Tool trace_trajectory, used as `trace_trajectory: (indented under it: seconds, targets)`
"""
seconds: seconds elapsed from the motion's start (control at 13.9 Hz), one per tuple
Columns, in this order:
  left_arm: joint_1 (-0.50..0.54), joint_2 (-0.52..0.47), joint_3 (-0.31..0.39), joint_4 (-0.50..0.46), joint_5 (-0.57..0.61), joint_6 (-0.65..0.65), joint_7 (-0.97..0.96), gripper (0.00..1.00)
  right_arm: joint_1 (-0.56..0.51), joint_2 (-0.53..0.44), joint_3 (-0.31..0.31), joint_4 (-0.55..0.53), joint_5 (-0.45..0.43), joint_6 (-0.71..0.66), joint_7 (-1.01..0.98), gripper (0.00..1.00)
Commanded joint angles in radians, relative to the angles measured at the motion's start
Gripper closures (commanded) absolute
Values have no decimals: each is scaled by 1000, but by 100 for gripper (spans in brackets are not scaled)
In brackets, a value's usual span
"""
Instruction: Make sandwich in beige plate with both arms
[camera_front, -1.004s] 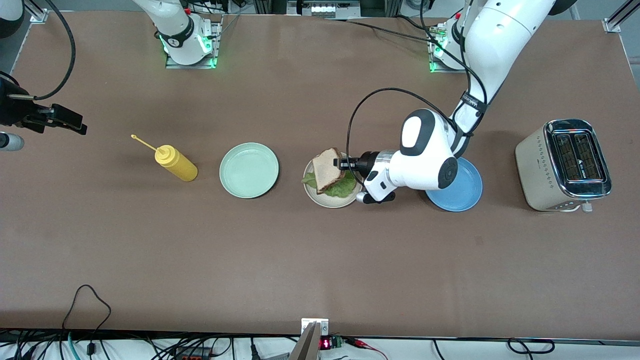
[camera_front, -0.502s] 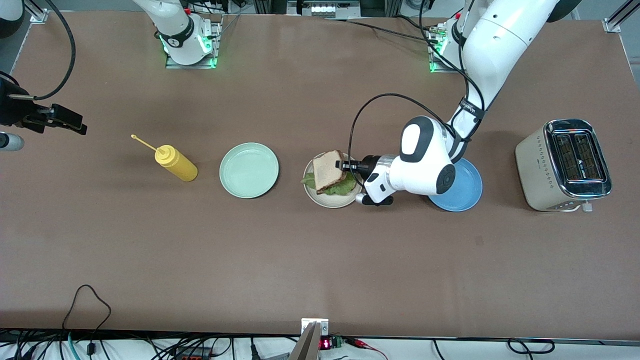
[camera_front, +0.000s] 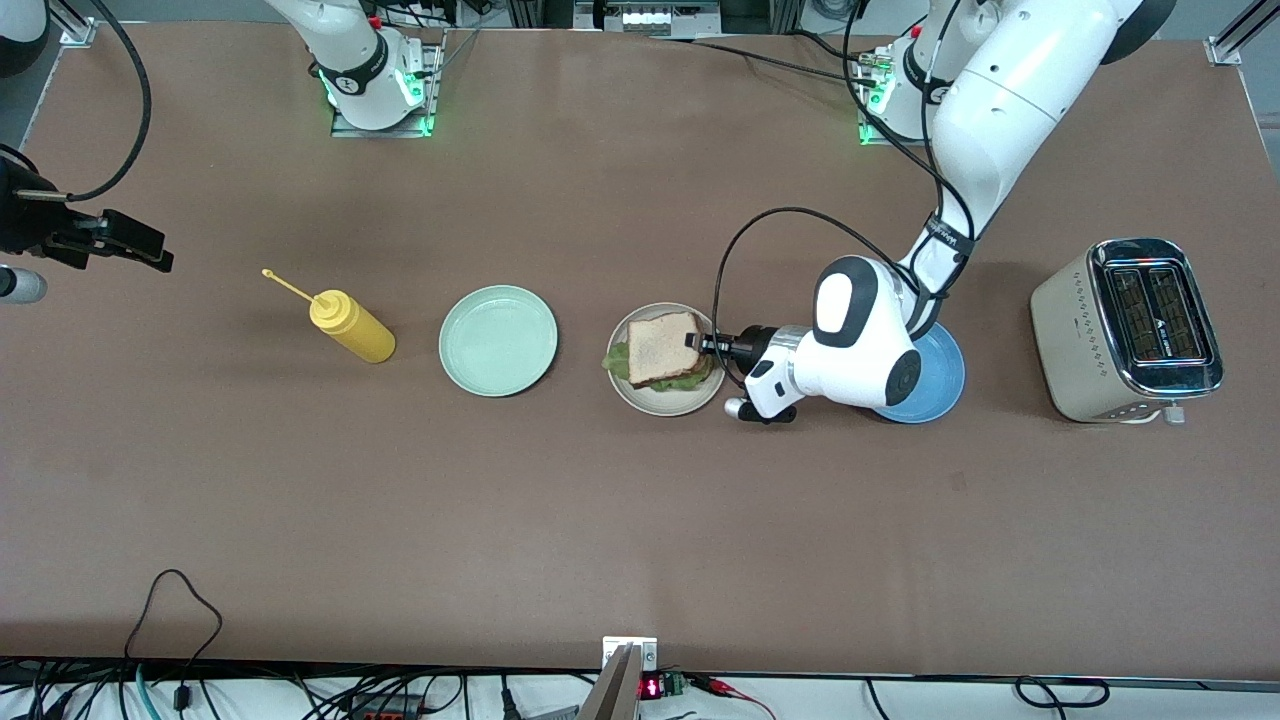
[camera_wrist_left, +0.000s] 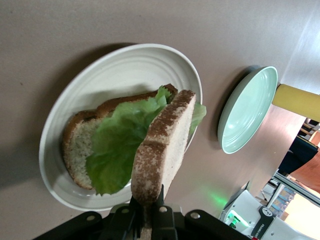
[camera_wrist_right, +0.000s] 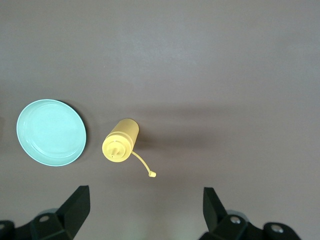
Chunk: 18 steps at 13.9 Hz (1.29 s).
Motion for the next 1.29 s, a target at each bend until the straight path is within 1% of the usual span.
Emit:
trace_trajectory:
  seconds: [0.0, 0.07, 0.14, 0.29, 0.36, 0.43, 0.57, 0.72, 0.86, 0.93, 1.08, 1.22]
  targets:
    - [4, 49, -1, 27, -39, 2, 43, 38, -2, 1, 3, 11, 8, 0, 7, 0]
    - [4, 50, -1, 32, -34, 4, 47, 12, -2, 1, 3, 11, 9, 0, 7, 0]
    - [5, 49, -1, 33, -27, 4, 47, 0, -2, 1, 3, 11, 11, 0, 7, 0]
    - [24, 46, -1, 33, -22, 4, 51, 0, -2, 0, 3, 11, 12, 0, 7, 0]
    - [45, 34, 0, 33, -22, 2, 89, 0, -2, 0, 3, 11, 12, 0, 7, 0]
    - [63, 2, 2, 29, -22, -1, 135, 0, -2, 0, 3, 11, 12, 0, 7, 0]
    - [77, -48, 49, 19, 13, -21, 191, 0, -2, 0, 3, 11, 12, 0, 7, 0]
    - [70, -101, 110, 18, 42, -88, 194, 0, 0, -3, 3, 13, 12, 0, 9, 0]
    - [62, -190, 178, 12, 154, -174, 185, 0, 0, -5, 3, 13, 12, 0, 9, 0]
    - [62, -238, 216, 13, 232, -223, 185, 0, 0, -6, 3, 13, 11, 1, 9, 0]
    - [65, -321, 293, 32, 428, -268, 191, 0, 2, -9, 6, 18, 9, 1, 9, 0]
    - [74, -373, 316, 73, 620, -307, 185, 0, -2, -8, 3, 34, 11, 0, 7, 0]
